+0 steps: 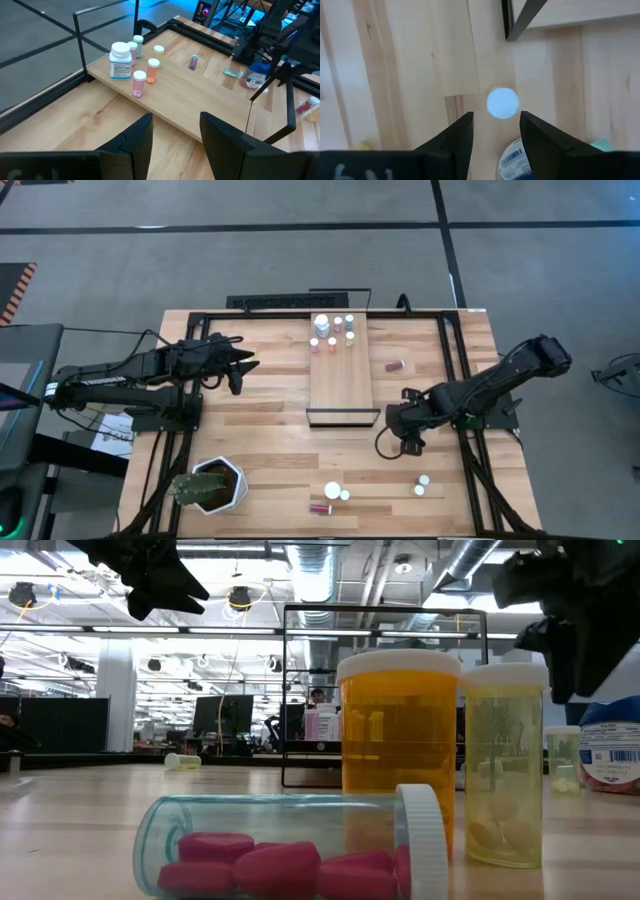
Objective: Pick and place medicine bottles onto shelf by color
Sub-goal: Put the yellow pill bottle on the shelf
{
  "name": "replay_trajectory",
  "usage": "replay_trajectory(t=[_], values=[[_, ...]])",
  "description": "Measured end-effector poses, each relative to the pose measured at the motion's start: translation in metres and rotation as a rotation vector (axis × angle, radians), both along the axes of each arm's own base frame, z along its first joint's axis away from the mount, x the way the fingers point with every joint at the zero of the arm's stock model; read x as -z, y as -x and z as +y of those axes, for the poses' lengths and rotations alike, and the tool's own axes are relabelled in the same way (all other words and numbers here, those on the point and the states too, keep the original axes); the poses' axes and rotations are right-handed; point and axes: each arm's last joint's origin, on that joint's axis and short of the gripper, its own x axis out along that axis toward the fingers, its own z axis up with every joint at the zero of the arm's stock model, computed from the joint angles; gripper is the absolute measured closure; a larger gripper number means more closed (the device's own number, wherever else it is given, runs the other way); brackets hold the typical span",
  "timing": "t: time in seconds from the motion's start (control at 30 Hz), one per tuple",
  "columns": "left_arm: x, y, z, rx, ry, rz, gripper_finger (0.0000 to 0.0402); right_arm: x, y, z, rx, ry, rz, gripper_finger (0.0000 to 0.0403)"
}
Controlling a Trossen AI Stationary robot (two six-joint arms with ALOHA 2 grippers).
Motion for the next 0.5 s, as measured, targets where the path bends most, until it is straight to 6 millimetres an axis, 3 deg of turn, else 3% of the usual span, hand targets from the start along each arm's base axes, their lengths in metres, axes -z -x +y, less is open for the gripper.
replay_trajectory(t=[0.5], values=[[0.0,0.0,0.0,-0.003,0.006,-0.003,0.0252,0.006,-0.0006,-0.0017,0.016,0.042,-0.031,0.0175]])
